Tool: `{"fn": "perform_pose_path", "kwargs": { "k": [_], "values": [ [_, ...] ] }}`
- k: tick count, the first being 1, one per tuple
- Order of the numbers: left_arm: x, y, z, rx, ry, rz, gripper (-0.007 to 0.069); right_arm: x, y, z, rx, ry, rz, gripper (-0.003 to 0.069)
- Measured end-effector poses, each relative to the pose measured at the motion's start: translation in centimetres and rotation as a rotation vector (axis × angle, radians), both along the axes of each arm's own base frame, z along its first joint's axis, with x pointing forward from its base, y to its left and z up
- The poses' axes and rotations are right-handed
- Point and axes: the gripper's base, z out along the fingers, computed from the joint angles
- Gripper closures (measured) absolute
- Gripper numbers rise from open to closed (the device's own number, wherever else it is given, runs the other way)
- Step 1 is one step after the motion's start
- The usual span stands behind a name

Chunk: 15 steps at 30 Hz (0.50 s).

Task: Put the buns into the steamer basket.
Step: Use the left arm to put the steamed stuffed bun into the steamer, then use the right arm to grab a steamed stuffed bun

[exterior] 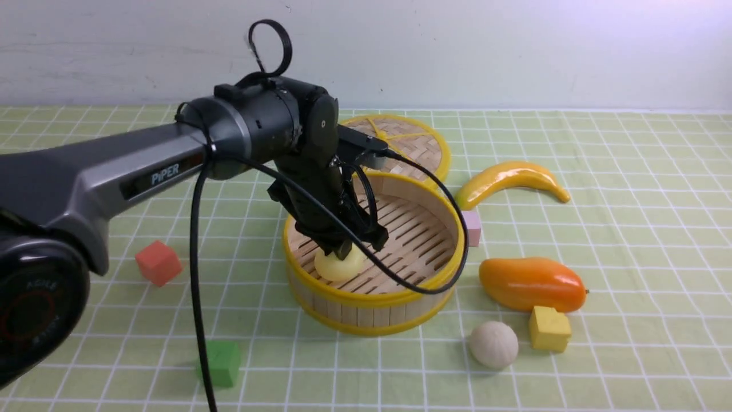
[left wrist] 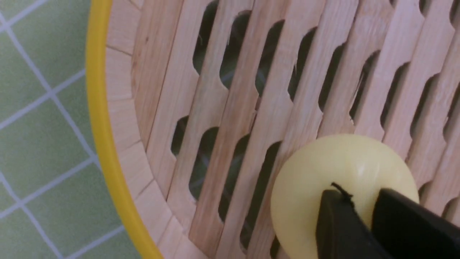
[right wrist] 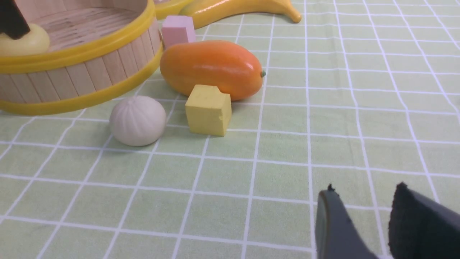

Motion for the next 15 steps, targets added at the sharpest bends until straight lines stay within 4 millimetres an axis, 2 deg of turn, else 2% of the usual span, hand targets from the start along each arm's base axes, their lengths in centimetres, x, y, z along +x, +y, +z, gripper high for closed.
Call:
{"fn": "perform_pose_path", "kwargs": {
  "k": [2, 3, 4, 5, 6, 9, 10, 12, 13, 14, 15],
  "values": [
    [-0.1, 0.0, 1.0, -0.002, 0.019, 0.024, 0.0341, 0.0, 0.0, 0.0, 0.000, 0.000, 0.000, 0.0420],
    [-0.1, 0.0, 1.1, -0.003, 0.022, 0.030, 0.0321, 0.0, 0.0, 0.0, 0.000, 0.000, 0.000, 0.0420],
    [-0.5, 0.2, 2.8, -0.008, 0.034, 0.057, 0.0253, 0.0, 0.0, 0.0, 0.000, 0.000, 0.000, 0.0420],
    [-0.5, 0.3, 3.0, -0.010, 0.030, 0.057, 0.0248, 0.0, 0.0, 0.0, 0.000, 0.000, 0.000, 0.0420],
    [-1.3, 0.7, 5.4, -0.027, 0.025, 0.084, 0.0229, 0.0, 0.0, 0.0, 0.000, 0.000, 0.000, 0.0420],
    [-4.0, 2.0, 10.7, -0.083, -0.041, 0.099, 0.0315, 0.0, 0.0, 0.0, 0.000, 0.000, 0.000, 0.0420],
    [-4.5, 2.3, 11.5, -0.092, -0.056, 0.099, 0.0339, 0.0, 0.0, 0.0, 0.000, 0.000, 0.000, 0.0420],
    [-8.2, 4.1, 15.7, -0.173, -0.151, 0.096, 0.0526, 0.0, 0.0, 0.0, 0.000, 0.000, 0.000, 0.0420],
    [-9.8, 4.9, 16.7, -0.204, -0.183, 0.095, 0.0590, 0.0, 0.0, 0.0, 0.000, 0.000, 0.000, 0.0420],
    [-10.1, 5.1, 16.9, -0.211, -0.190, 0.095, 0.0609, 0.0, 0.0, 0.0, 0.000, 0.000, 0.000, 0.0420],
    [-11.4, 5.7, 17.4, -0.235, -0.212, 0.095, 0.0630, 0.0, 0.0, 0.0, 0.000, 0.000, 0.000, 0.0420]
  ]
}}
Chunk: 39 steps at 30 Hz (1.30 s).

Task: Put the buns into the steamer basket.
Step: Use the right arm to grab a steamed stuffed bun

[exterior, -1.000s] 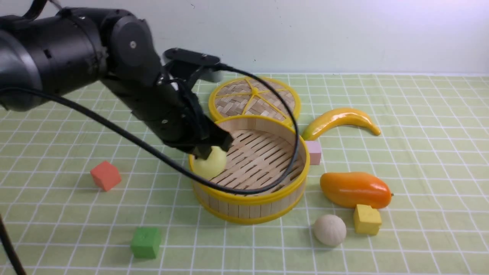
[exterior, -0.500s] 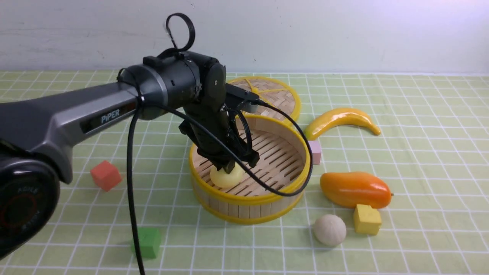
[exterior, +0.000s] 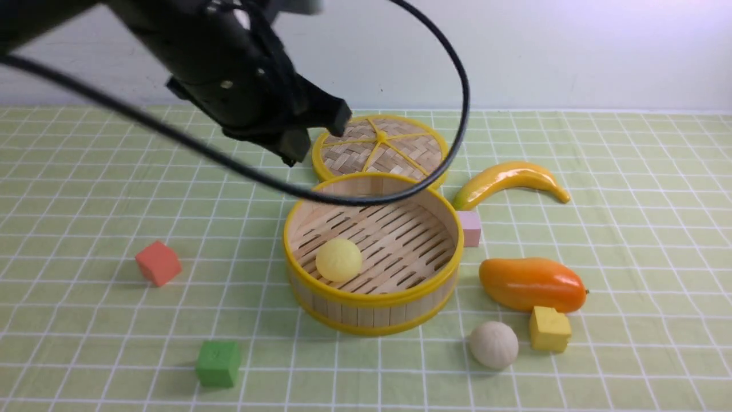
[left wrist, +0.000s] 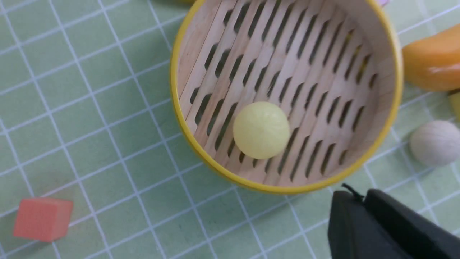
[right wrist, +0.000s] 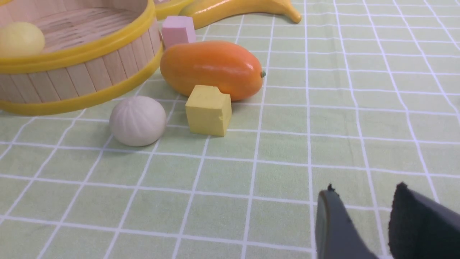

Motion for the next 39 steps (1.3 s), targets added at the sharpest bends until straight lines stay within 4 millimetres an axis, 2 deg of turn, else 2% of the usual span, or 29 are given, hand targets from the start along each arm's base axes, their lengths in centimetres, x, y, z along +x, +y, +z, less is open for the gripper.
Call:
{"fn": "perform_pose_path", "kwargs": {
  "k": [1, 2, 3, 4, 5, 6, 8, 9, 10, 11, 13, 14, 15, 16, 17, 20, 24, 26, 27, 28, 30, 31, 32, 33, 35, 37, 39],
  "values": [
    [-2.1, 1.0, 0.4, -0.039, -0.039, 0.002, 0.0638, 0.0, 0.0, 0.0, 0.000, 0.000, 0.000, 0.0420],
    [-3.3, 1.6, 0.3, -0.059, -0.058, 0.003, 0.0638, 0.0, 0.0, 0.0, 0.000, 0.000, 0.000, 0.0420],
    [-5.3, 2.7, -0.3, -0.083, -0.092, 0.008, 0.0638, 0.0, 0.0, 0.0, 0.000, 0.000, 0.000, 0.0420],
    [-5.5, 2.9, -0.4, -0.086, -0.097, 0.009, 0.0638, 0.0, 0.0, 0.0, 0.000, 0.000, 0.000, 0.0420],
    [-8.1, 4.2, -1.8, -0.108, -0.131, 0.016, 0.0638, 0.0, 0.0, 0.0, 0.000, 0.000, 0.000, 0.0420],
    [-8.3, 4.4, -1.9, -0.117, -0.147, 0.017, 0.0638, 0.0, 0.0, 0.0, 0.000, 0.000, 0.000, 0.0420],
    [-11.6, 6.2, -3.8, -0.170, -0.229, 0.029, 0.0638, 0.0, 0.0, 0.0, -0.002, 0.000, 0.000, 0.0420],
    [-13.2, 7.2, -5.5, -0.207, -0.272, 0.040, 0.0638, 0.0, 0.0, 0.0, -0.012, -0.001, -0.001, 0.0420],
    [-13.5, 7.3, -5.7, -0.217, -0.279, 0.042, 0.0638, 0.0, 0.0, 0.0, -0.012, -0.001, -0.001, 0.0420],
    [-15.9, 8.6, -7.5, -0.286, -0.363, 0.059, 0.0638, 0.0, -0.2, 0.0, -0.048, -0.003, -0.004, 0.0420],
    [-17.2, 9.4, -8.5, -0.325, -0.413, 0.069, 0.0638, 0.0, -0.3, 0.0, -0.080, -0.006, -0.006, 0.0420],
    [-19.2, 10.6, -10.1, -0.396, -0.502, 0.086, 0.0638, 0.0, -0.4, 0.0, -0.123, -0.009, -0.010, 0.0420],
    [-20.2, 11.2, -10.8, -0.431, -0.549, 0.093, 0.0638, 0.0, -0.5, 0.0, -0.138, -0.011, -0.011, 0.0420],
    [-20.4, 11.3, -11.0, -0.436, -0.558, 0.093, 0.0638, 0.0, -0.5, 0.0, -0.144, -0.011, -0.012, 0.0420],
    [-21.9, 12.2, -11.8, -0.483, -0.625, 0.096, 0.0638, 0.0, -0.6, 0.0, -0.160, -0.012, -0.013, 0.0420],
    [-23.5, 13.0, -13.3, -0.512, -0.664, 0.092, 0.0638, 0.1, -0.6, 0.0, -0.167, -0.014, -0.013, 0.0420],
    [-24.2, 13.3, -14.6, -0.520, -0.674, 0.087, 0.0638, 0.1, -0.6, 0.1, -0.162, -0.025, -0.015, 0.0420],
    [-24.3, 13.4, -14.8, -0.519, -0.673, 0.087, 0.0638, 0.1, -0.3, 0.1, -0.053, -0.032, -0.024, 0.0420],
    [-24.2, 13.3, -14.8, -0.517, -0.669, 0.087, 0.0638, 0.1, -0.1, 0.2, 0.093, -0.033, -0.034, 0.0420],
    [-24.2, 13.3, -14.8, -0.517, -0.668, 0.087, 0.0638, 0.1, -0.1, 0.2, 0.093, -0.033, -0.034, 0.0420],
    [-24.0, 13.2, -14.9, -0.510, -0.656, 0.089, 0.0638, 0.2, 0.3, 0.6, 0.330, -0.039, -0.056, 0.0420],
    [-23.8, 13.1, -15.0, -0.502, -0.644, 0.091, 0.0638, 0.2, 0.5, 1.0, 0.524, -0.052, -0.073, 0.0420],
    [-23.8, 13.1, -15.0, -0.502, -0.642, 0.091, 0.0638, 0.2, 0.5, 1.0, 0.524, -0.052, -0.073, 0.0420],
    [-23.6, 13.0, -15.1, -0.494, -0.629, 0.093, 0.0638, 0.3, 0.5, 1.4, 0.654, -0.071, -0.087, 0.0420],
    [-23.3, 12.8, -15.2, -0.482, -0.609, 0.096, 0.0638, 0.4, 0.4, 2.0, 0.779, -0.117, -0.107, 0.0420],
    [-23.1, 12.8, -15.3, -0.473, -0.595, 0.097, 0.0638, 0.3, 0.5, 2.4, 0.834, -0.115, -0.103, 0.0420],
    [-22.9, 12.7, -15.4, -0.468, -0.587, 0.099, 0.0638, 0.2, 0.9, 4.1, 0.850, -0.072, -0.069, 0.0420]
  ]
}}
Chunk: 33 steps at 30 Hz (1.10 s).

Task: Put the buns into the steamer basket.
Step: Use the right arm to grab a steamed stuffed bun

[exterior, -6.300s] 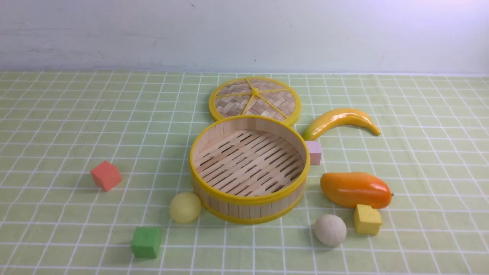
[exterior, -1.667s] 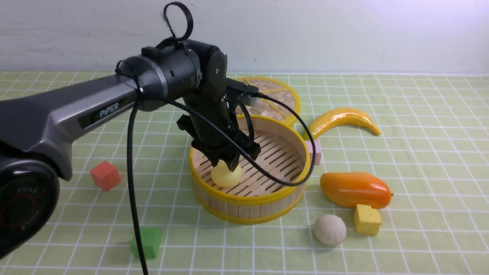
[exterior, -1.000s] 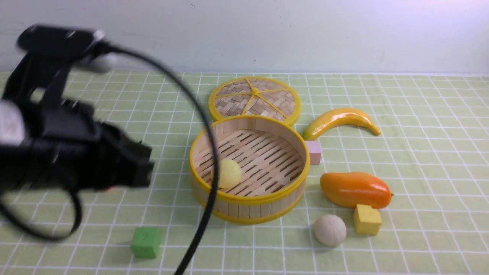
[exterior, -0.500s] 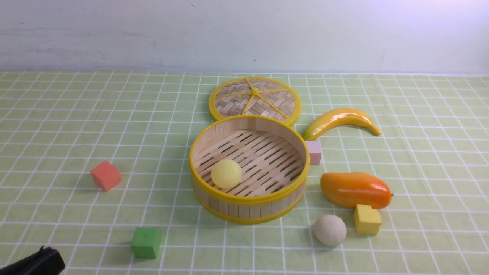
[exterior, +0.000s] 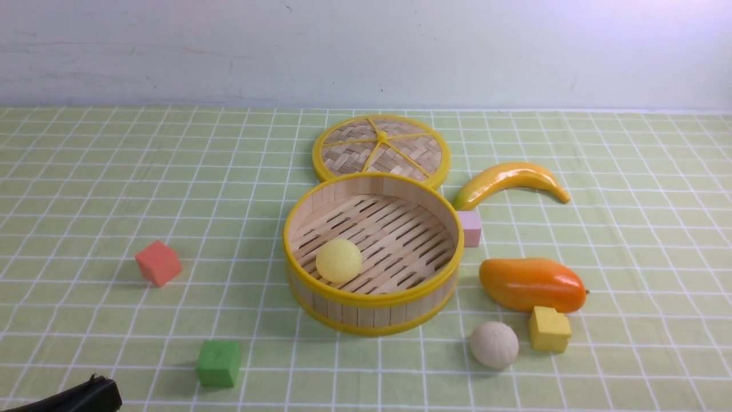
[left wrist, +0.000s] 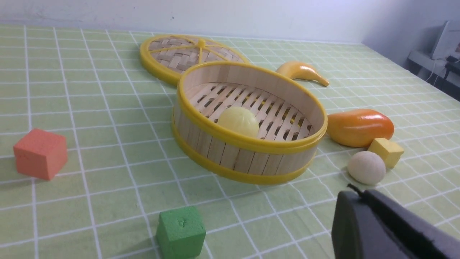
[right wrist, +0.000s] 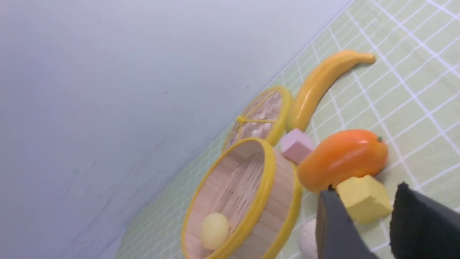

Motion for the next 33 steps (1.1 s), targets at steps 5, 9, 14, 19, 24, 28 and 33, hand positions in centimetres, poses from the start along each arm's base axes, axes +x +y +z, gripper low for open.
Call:
{"fn": "perform_pose_path", "kwargs": {
  "k": [5, 9, 14, 19, 24, 28, 33],
  "values": [
    [0.1, 0.0, 0.1, -0.006, -0.011, 0.004, 0.0638, 2.1, 1.7, 6.1, -0.271, 0.257, 0.239, 0.0420],
    [0.1, 0.0, 0.1, -0.006, -0.011, 0.004, 0.0638, 5.4, 2.1, 9.1, -0.484, 0.523, 0.420, 0.0420],
    [0.1, 0.0, 0.1, -0.007, -0.013, 0.004, 0.0638, 12.1, 3.2, 9.8, -0.659, 0.841, 0.629, 0.0420],
    [0.1, 0.0, 0.1, -0.007, -0.013, 0.004, 0.0638, 16.6, 8.9, 8.7, -0.764, 0.839, 0.781, 0.0420],
    [0.1, 0.0, 0.1, -0.007, -0.014, 0.004, 0.0637, 20.4, 13.4, 6.5, -0.886, 0.822, 0.793, 0.0420],
    [0.1, 0.0, 0.1, -0.007, -0.014, 0.004, 0.0637, 23.3, 15.1, 3.4, -0.929, 0.880, 0.788, 0.0420],
    [0.1, 0.0, 0.1, -0.007, -0.014, 0.004, 0.0635, 26.0, 15.4, 0.3, -0.922, 0.960, 0.775, 0.0420]
  ]
}}
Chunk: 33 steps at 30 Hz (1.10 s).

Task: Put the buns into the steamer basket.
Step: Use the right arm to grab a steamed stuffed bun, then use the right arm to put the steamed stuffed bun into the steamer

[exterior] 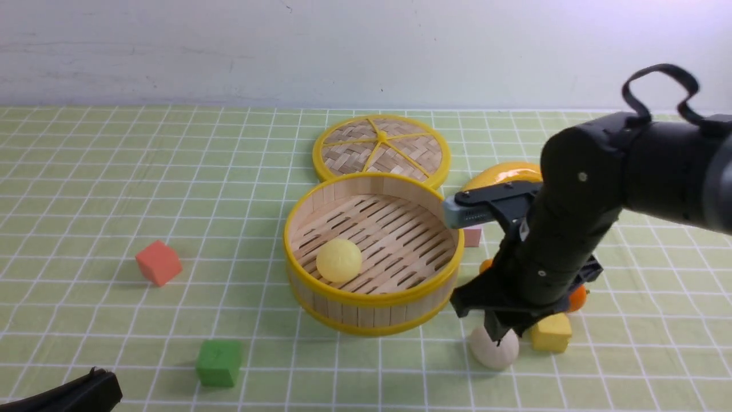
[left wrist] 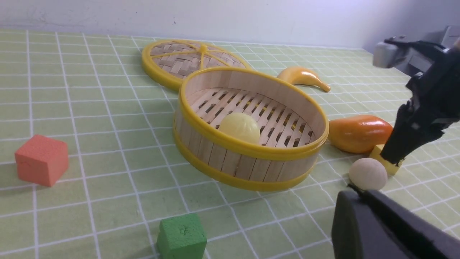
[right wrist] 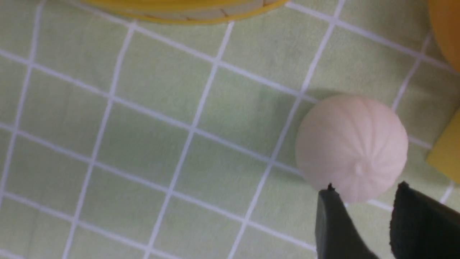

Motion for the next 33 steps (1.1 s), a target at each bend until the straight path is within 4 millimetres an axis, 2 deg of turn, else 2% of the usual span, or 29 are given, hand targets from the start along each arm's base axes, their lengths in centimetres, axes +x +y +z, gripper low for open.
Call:
{"fn": "perform_pose_path", "kwargs": {
  "k": [2, 6, 14, 17, 18, 20, 22, 24, 25, 26, 27, 31, 33],
  "values": [
    [0.0, 0.0, 0.0, 0.000, 0.000, 0.000, 0.0634, 0.9, -0.1, -1.2, -0.007, 0.016, -0.018, 0.0420],
    [0.0, 0.0, 0.0, 0.000, 0.000, 0.000, 0.0630, 1.7, -0.1, -2.4, -0.005, 0.006, -0.030, 0.0420],
    [0.0, 0.0, 0.0, 0.000, 0.000, 0.000, 0.0626, 2.3, 0.0, -3.0, 0.014, -0.011, -0.045, 0.0432],
    [0.0, 0.0, 0.0, 0.000, 0.000, 0.000, 0.0624, 2.4, -0.1, -3.1, 0.011, -0.005, -0.046, 0.0528],
    [0.0, 0.0, 0.0, 0.000, 0.000, 0.000, 0.0624, 2.4, -0.1, -3.0, 0.010, -0.004, -0.045, 0.0536],
    [0.0, 0.0, 0.0, 0.000, 0.000, 0.000, 0.0621, 2.3, -0.2, -3.0, 0.001, 0.009, -0.025, 0.0638],
    [0.0, 0.0, 0.0, 0.000, 0.000, 0.000, 0.0620, 2.2, -0.2, -2.8, -0.002, 0.012, -0.015, 0.0653],
    [0.0, 0.0, 0.0, 0.000, 0.000, 0.000, 0.0617, 1.8, -0.3, -1.8, 0.004, 0.013, -0.009, 0.0657],
    [0.0, 0.0, 0.0, 0.000, 0.000, 0.000, 0.0615, 1.3, -0.5, -0.4, 0.021, -0.001, -0.009, 0.0657],
    [0.0, 0.0, 0.0, 0.000, 0.000, 0.000, 0.0615, 1.2, -0.5, -0.2, 0.024, -0.003, -0.009, 0.0657],
    [0.0, 0.0, 0.0, 0.000, 0.000, 0.000, 0.0613, 0.7, -0.5, 1.9, 0.051, -0.040, -0.003, 0.0657],
    [0.0, 0.0, 0.0, 0.000, 0.000, 0.000, 0.0607, 0.3, 0.9, 7.6, 0.192, -0.216, 0.044, 0.0655],
    [0.0, 0.0, 0.0, 0.000, 0.000, 0.000, 0.0606, 1.0, 1.9, 8.7, 0.253, -0.273, 0.053, 0.0652]
  ]
}}
